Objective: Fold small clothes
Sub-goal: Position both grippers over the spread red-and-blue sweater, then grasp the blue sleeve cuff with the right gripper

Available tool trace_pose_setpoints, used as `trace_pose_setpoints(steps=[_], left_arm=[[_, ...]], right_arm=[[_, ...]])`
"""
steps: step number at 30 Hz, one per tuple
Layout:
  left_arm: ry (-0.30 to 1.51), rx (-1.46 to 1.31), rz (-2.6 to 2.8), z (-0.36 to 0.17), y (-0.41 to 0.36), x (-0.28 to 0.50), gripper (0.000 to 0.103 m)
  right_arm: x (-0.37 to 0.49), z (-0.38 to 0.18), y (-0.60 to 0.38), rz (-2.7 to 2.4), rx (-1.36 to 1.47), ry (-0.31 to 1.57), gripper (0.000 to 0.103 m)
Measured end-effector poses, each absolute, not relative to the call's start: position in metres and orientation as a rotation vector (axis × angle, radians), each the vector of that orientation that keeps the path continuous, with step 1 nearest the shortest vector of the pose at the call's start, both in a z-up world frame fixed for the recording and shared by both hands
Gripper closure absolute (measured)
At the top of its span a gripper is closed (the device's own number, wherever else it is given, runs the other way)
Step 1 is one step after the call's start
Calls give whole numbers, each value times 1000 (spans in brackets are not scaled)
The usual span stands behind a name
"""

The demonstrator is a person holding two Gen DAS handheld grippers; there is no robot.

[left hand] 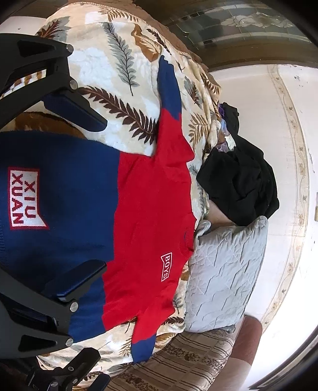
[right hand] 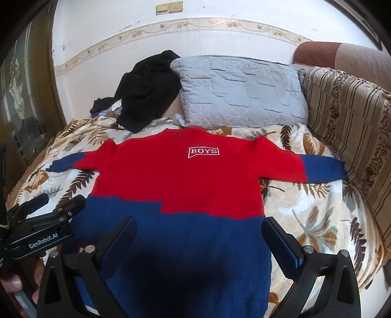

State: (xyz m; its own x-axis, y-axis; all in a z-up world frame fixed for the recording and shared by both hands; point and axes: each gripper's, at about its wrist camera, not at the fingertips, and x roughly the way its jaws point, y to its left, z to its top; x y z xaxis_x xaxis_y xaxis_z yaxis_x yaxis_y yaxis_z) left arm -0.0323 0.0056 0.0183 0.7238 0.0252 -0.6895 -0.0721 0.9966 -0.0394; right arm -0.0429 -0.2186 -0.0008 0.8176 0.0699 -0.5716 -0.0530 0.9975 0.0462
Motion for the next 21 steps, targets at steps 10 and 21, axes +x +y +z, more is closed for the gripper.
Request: trace_pose_setpoints(steps=[10, 21], left_arm=[[768, -64, 63, 18, 6, -35, 0], [790, -50, 86, 2, 23, -30, 0]], right_arm=[[-40, -6, -226, 75, 71, 616, 0], [-8, -39, -291, 267, 434, 692, 0]])
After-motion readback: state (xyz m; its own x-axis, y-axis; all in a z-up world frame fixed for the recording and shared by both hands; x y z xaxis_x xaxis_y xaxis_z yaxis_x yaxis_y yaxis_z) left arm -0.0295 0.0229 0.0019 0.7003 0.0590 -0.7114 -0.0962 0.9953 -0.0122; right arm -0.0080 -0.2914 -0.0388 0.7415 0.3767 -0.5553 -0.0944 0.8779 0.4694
